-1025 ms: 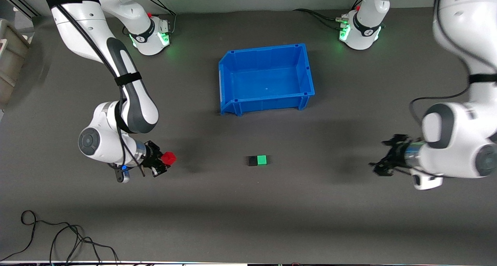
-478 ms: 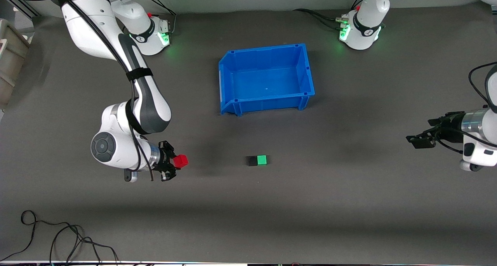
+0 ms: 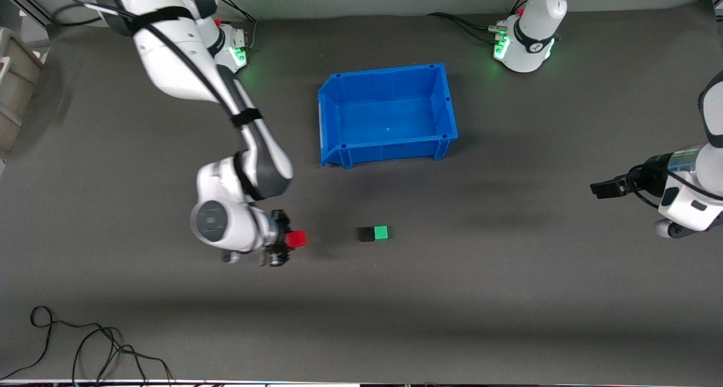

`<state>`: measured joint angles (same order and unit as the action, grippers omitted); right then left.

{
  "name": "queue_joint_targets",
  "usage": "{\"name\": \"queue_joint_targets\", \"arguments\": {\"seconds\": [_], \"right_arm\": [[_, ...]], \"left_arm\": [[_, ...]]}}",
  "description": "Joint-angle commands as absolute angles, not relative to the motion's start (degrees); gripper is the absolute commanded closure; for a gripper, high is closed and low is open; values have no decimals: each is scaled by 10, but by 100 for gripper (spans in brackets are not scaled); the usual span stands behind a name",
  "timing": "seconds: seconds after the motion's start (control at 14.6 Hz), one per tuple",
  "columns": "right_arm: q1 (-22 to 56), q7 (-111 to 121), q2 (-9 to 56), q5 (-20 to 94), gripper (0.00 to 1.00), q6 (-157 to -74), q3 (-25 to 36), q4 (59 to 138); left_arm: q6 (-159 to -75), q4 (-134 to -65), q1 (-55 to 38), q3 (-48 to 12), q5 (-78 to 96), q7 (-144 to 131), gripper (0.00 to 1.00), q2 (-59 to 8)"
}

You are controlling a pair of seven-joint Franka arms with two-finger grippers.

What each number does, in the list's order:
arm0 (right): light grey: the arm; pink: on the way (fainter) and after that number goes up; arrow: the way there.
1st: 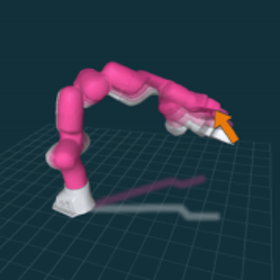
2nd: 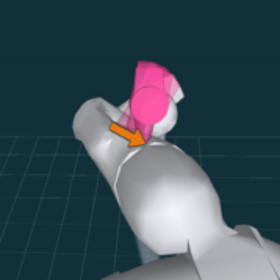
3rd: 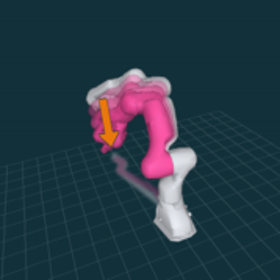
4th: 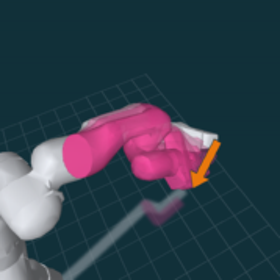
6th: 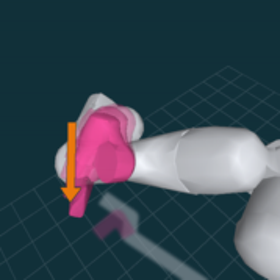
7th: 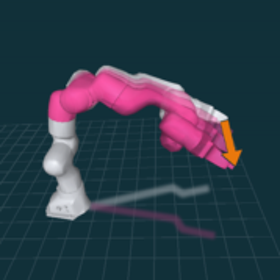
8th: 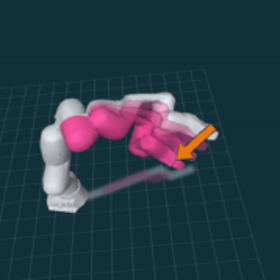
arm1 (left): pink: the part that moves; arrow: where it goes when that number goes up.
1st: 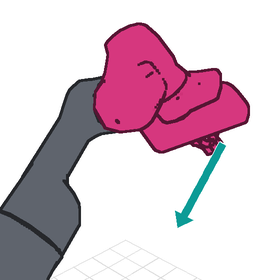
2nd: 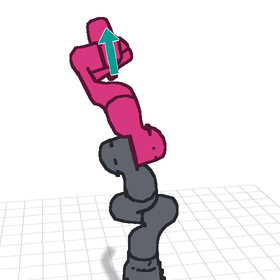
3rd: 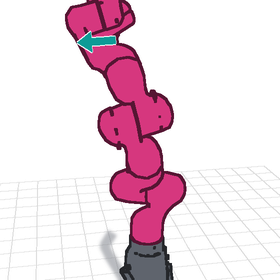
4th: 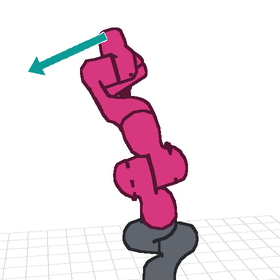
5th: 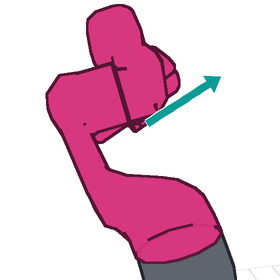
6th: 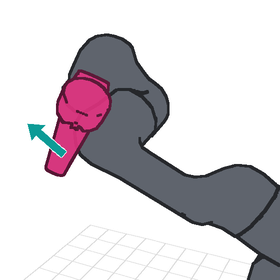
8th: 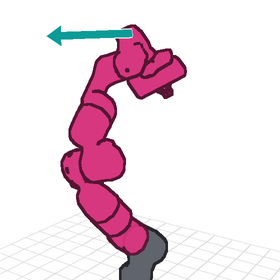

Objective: Attach green and red cubes to black cube
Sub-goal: 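Lower the red cube with the right gripper beside the black cube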

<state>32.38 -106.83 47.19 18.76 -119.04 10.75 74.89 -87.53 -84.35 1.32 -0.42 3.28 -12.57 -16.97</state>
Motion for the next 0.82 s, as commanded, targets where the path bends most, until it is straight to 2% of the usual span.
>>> {"name": "queue_joint_targets", "arguments": {"seconds": [0.0, 0.2, 0.41, 0.75], "right_arm": [[350, -1130, 522, 173, 100, -1197, 115, 685], [377, -1171, 542, 136, 100, -1210, 115, 679], [395, -1202, 557, 118, 100, -1221, 115, 678], [409, -1246, 584, 117, 100, -1237, 116, 645]], "left_arm": [[-915, -867, -9, -2, 4, -84, 0, -149], [-942, -876, -31, -3, -11, -84, 0, -142], [-986, -917, -31, -11, -11, -54, 0, -118], [-982, -918, -30, -11, -11, -52, 0, -117]]}}
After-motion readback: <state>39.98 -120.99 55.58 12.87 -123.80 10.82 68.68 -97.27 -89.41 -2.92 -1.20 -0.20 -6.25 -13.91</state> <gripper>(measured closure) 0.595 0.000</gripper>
